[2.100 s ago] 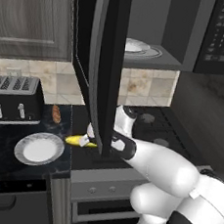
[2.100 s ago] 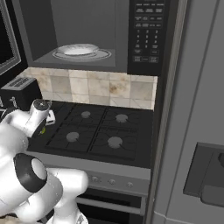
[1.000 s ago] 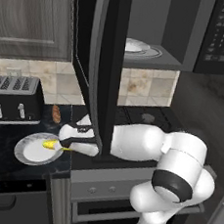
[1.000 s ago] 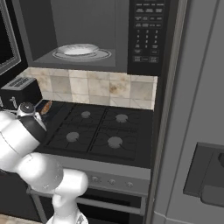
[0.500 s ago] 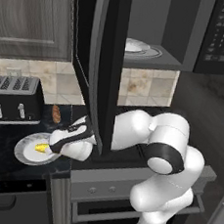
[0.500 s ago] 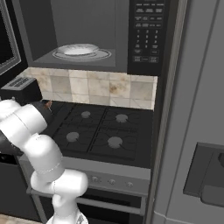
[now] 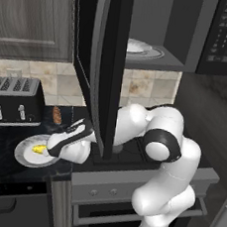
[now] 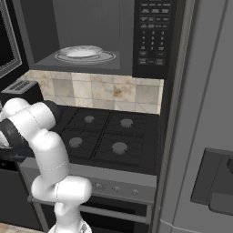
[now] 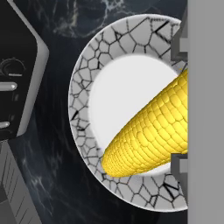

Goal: Pick the corn from the microwave and place it on plate located on the counter.

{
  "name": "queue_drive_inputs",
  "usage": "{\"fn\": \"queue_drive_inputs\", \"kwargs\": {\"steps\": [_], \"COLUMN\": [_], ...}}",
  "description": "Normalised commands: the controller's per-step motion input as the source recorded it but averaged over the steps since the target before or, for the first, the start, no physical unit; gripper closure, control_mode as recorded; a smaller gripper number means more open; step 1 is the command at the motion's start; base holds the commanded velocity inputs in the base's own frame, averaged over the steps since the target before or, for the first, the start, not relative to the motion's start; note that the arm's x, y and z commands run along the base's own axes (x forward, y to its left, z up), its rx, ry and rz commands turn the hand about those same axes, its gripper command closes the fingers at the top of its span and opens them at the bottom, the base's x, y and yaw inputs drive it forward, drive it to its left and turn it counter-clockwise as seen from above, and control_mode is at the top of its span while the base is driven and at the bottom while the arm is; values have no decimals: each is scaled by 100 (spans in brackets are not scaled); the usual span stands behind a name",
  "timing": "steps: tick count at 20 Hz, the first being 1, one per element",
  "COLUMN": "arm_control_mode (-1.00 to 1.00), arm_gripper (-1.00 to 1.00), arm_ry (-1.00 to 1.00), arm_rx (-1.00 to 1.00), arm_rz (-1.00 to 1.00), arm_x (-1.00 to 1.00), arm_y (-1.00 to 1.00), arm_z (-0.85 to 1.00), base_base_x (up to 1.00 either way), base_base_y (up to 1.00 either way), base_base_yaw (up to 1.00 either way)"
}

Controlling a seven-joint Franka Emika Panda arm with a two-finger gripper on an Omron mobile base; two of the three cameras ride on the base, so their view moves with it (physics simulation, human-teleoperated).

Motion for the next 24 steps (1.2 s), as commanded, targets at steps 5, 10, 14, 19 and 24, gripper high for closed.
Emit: {"fn": "queue_drive_inputs", "kwargs": {"steps": [5, 10, 14, 19, 24], "arm_control_mode": [-100, -100, -100, -100, -100], "arm_gripper": [-100, -100, -100, -100, -100], "arm_ry": [0, 0, 0, 0, 5], "arm_rx": [0, 0, 0, 0, 0], "arm_rz": [0, 0, 0, -1, -6], "arm_x": [11, 0, 0, 0, 0], "arm_y": [19, 0, 0, -9, -73], "arm_z": [0, 0, 9, 43, 45], "base_base_x": [0, 0, 0, 0, 0], "base_base_y": [0, 0, 0, 0, 0], "base_base_yaw": [0, 0, 0, 0, 0]}}
